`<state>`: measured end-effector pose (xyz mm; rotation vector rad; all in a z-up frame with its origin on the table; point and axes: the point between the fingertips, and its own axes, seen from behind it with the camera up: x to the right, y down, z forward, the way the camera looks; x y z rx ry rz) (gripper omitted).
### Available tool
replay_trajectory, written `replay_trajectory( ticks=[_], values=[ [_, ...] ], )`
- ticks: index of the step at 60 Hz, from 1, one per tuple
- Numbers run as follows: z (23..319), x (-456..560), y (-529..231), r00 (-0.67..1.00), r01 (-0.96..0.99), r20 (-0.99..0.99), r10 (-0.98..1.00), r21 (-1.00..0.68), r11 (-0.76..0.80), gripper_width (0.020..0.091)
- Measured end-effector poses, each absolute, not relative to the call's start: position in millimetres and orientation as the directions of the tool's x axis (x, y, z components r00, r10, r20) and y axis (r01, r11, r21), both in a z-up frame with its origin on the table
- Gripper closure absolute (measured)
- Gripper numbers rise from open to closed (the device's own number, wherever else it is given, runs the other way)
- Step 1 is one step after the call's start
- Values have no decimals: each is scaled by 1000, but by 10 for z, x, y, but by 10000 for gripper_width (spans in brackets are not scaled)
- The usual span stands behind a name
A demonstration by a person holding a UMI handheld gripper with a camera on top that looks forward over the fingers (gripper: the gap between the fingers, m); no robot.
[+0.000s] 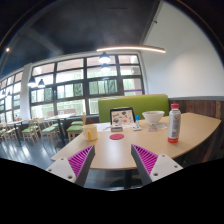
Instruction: Pour water
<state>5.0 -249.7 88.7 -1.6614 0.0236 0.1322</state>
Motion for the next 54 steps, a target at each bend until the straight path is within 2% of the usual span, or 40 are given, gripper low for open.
replay_trajectory(
  ticks=[17, 28, 41, 54],
  values=[
    [755, 643, -2481, 998, -64, -63, -10, -994, -93, 325],
    [765, 1651, -2420, 992, 9, 14, -122, -999, -40, 347],
    [829, 2672, -1790, 974, 23, 28, -223, -999, -27, 340],
    [841, 2992, -958, 983, 36, 38, -179, -999, -17, 323]
  ],
)
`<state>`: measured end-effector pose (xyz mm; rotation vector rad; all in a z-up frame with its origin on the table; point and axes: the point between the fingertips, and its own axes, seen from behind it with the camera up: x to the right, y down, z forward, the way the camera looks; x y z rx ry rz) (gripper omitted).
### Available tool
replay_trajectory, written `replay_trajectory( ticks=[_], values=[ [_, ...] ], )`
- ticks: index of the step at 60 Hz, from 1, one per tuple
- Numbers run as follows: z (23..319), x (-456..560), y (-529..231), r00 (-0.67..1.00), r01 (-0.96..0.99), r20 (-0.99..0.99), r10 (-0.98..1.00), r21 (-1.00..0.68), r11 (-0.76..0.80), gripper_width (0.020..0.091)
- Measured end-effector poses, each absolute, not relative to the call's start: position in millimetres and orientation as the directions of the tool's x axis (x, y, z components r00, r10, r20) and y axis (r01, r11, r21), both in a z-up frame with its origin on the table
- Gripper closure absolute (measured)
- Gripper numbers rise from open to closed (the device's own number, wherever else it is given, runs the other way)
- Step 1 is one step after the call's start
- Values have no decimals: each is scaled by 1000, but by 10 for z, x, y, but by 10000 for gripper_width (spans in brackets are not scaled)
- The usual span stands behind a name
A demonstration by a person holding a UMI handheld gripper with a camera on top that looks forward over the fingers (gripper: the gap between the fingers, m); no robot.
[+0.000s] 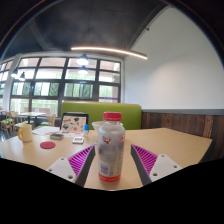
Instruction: Pour water
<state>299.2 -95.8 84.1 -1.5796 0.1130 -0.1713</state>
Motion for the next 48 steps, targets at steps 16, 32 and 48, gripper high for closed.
replay_trajectory(
  ticks=[16, 32, 48],
  values=[
    [634, 2926, -599, 984, 97, 115, -138, -987, -131, 615],
    [643, 2831, -712, 948, 233, 259, -186, -961, -148, 692],
    [1432, 2536, -765, 874, 400, 425, -237, -905, -147, 710]
  ],
)
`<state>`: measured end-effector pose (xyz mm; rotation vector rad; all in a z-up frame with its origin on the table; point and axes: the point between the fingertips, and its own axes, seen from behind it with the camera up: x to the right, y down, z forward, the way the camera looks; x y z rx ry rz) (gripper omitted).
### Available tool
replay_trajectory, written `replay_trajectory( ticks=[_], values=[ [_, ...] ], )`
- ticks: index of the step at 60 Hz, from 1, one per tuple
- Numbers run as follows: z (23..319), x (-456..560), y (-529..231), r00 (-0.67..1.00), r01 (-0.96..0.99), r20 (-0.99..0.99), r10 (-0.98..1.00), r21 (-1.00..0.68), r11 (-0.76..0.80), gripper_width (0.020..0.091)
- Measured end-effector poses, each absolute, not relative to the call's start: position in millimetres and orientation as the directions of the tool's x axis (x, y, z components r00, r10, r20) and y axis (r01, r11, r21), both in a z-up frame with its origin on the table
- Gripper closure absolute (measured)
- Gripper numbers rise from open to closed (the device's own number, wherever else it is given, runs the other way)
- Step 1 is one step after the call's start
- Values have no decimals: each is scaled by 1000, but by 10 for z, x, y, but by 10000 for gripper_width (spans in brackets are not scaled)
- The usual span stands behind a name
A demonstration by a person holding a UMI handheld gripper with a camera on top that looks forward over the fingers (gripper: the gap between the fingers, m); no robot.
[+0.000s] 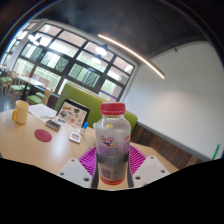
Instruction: Pour water
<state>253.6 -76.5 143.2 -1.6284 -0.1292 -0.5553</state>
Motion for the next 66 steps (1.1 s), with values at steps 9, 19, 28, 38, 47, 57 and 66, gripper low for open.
replay_trajectory(
  ticks=[9, 19, 28, 38, 47, 57, 66],
  values=[
    [2137, 1851, -390, 669, 692, 708, -228, -704, -157, 712],
    [2356, 777, 334, 308, 926, 939, -154, -333, -175, 711],
    [2193, 48, 819, -105, 980, 990, -94, 87, -180, 711],
    [2046, -459, 1005, -559, 827, 823, -105, 545, -136, 710],
    [1859, -626, 1057, -675, 738, 730, -106, 665, -116, 710],
    [1833, -589, 993, -694, 719, 714, -88, 684, -121, 709],
    [1931, -580, 1028, -637, 770, 760, -127, 628, -112, 711]
  ],
)
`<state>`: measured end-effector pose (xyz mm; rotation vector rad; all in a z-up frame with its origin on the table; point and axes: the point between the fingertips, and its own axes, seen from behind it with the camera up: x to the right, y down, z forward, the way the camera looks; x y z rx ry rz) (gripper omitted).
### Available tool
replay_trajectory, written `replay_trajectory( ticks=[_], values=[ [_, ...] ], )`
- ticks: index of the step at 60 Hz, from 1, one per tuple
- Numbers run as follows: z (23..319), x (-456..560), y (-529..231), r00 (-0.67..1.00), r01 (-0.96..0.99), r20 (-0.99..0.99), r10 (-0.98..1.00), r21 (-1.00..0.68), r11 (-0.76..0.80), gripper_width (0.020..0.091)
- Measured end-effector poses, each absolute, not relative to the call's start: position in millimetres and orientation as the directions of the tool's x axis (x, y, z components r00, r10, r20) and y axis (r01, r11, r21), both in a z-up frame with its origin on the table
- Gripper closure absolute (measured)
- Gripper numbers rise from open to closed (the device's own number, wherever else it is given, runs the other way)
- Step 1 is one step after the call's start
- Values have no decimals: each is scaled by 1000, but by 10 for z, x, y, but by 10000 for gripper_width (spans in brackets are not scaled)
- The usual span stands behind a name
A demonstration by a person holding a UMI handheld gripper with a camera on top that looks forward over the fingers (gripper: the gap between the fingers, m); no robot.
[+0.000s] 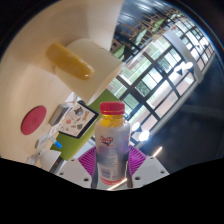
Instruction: Pour water
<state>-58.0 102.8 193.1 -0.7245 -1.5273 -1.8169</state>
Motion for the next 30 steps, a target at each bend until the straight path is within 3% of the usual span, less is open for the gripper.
replay_trajectory(
  ticks=[6, 14, 19, 22, 30],
  values=[
    [2087, -548, 1034, -412, 911, 894, -176, 403, -86, 709],
    [2206, -394, 1013, 248, 967, 945, -213, -255, -5, 709],
    [2247, -172, 1050, 640, 765, 748, -179, -642, 54, 711],
    [1932, -148, 1052, 838, 539, 527, -145, -840, 60, 710],
    [1192, -228, 1237, 999, 43, 43, 19, -999, -26, 708]
  ],
)
